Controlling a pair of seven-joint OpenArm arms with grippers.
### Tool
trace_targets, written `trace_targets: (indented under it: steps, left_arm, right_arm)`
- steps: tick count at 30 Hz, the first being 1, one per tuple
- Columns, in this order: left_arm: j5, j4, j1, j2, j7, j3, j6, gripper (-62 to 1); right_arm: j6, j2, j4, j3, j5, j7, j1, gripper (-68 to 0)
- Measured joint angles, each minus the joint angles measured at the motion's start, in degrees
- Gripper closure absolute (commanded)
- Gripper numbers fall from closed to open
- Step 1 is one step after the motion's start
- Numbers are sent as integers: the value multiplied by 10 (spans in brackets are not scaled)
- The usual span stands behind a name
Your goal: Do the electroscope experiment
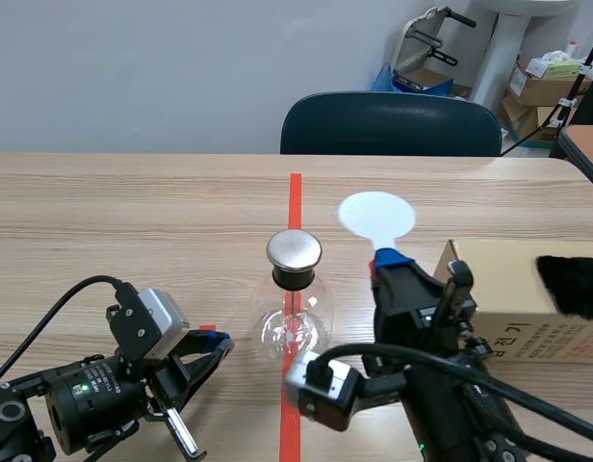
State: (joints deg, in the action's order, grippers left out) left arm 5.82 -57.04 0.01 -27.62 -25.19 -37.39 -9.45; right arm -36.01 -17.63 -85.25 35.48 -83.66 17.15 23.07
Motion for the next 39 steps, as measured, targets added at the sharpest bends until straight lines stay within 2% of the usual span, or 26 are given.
trace_targets:
  steps: [5, 9, 39]
  left_arm:
    - [0, 0, 0, 0, 0, 0, 0, -27]
    - [0, 0, 0, 0, 0, 0, 0, -27]
    - [0, 0, 0, 0, 0, 0, 0, -27]
  right_arm:
    - [0, 0, 0, 0, 0, 87, 0, -11]
    - [0, 0, 0, 0, 0, 127, 0, -11]
    - [0, 0, 0, 0, 0, 131, 0, -11]
